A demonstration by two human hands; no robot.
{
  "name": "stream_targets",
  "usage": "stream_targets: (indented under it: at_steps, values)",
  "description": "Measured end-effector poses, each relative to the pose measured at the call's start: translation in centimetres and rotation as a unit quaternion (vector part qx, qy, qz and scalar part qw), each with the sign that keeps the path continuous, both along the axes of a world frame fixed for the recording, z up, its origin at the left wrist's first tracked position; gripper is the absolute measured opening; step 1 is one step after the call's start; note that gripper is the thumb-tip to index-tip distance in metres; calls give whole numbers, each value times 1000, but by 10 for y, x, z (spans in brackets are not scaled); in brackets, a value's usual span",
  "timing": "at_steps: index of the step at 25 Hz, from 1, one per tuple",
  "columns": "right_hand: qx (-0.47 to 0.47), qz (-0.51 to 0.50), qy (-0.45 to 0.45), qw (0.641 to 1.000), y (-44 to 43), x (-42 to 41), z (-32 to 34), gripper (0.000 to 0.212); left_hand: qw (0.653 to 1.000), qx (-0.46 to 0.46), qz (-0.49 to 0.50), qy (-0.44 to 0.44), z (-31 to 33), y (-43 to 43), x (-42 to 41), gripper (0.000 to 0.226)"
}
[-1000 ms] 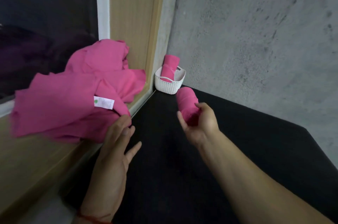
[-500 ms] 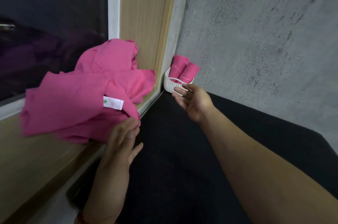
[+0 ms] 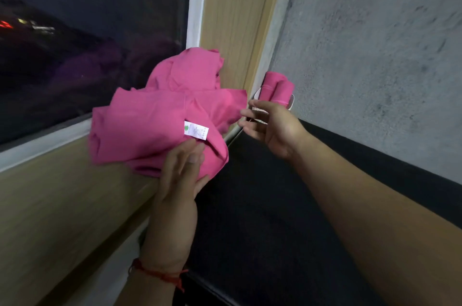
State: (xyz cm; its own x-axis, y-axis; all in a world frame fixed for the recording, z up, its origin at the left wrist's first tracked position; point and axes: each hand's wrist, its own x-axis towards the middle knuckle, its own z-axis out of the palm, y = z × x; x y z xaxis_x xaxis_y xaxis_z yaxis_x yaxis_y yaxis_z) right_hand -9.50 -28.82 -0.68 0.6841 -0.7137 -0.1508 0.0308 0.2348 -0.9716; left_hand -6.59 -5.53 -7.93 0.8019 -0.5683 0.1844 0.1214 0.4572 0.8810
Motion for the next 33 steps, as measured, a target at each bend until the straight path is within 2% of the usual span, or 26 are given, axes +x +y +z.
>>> stream_targets:
  at_steps: [2,3,4,6,7,8,9,12,15,19,24,29,31,33]
  values:
    - [-88,20,16,996,21,20,1,17,1000,-7,28,10,0,5,7,30]
    - [-160,27,30,986,29,33,-1,23,999,-8,46,15,-2,8,10,27]
    - [-247,41,58,967,35,44,-4,34,998,-7,65,15,-4,10,14,23]
    - [-406,96,151,896,45,62,-12,69,994,5,105,-3,-6,13,18,15]
    - [-450,121,190,864,52,71,-18,87,992,13,121,-14,-6,15,22,13]
    - [-467,140,209,848,57,79,-25,98,991,20,130,-21,-6,18,24,13]
    - [-480,150,220,836,63,84,-32,98,990,27,136,-26,-6,20,27,13]
    - [-538,94,221,808,74,94,-57,64,988,25,154,-19,-8,25,33,11]
    - [-515,27,181,837,80,95,-68,40,987,11,161,-10,-8,27,34,10]
    - [-496,-20,138,857,78,79,-65,14,989,16,142,-32,-9,24,29,14]
    - [-510,-62,106,851,71,26,-49,8,978,48,176,-98,-8,19,19,20]
    - [-484,-115,147,855,59,-51,-29,10,948,143,201,-203,-15,13,13,20]
    - [-475,-131,167,854,55,-87,-26,10,930,166,202,-259,-21,6,6,28]
    - [-466,-156,186,851,51,-127,-25,8,921,193,163,-297,-25,-4,-9,40]
